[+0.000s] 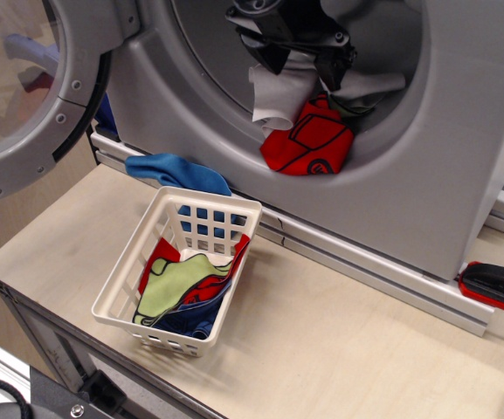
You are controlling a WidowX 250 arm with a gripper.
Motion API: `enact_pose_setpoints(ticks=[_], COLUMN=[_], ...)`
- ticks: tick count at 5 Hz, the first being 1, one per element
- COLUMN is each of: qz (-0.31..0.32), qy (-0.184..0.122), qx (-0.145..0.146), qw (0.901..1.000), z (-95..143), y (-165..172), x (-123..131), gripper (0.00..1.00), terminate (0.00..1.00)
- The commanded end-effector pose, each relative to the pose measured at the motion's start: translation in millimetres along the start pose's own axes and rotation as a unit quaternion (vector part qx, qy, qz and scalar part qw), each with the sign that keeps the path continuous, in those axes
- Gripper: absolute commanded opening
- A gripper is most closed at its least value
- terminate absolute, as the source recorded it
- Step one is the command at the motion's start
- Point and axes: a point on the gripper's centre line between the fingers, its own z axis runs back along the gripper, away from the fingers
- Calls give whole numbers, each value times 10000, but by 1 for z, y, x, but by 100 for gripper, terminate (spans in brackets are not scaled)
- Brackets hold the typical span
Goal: Put clothes in laundry machine
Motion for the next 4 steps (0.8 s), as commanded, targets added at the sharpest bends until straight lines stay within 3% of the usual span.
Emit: enact_pose_setpoints(ticks=[1,2,3,4], qz=[-230,-297,-304,-304], qy=[148,476,1121,1121], qx=[-27,-105,-215,-215], qw=[9996,9984,9930,9930], z=[44,62,82,82], y=[1,-1,-3,-3], x=[-36,-54,-67,-67], gripper=[100,100,100,100], terminate=[0,0,0,0])
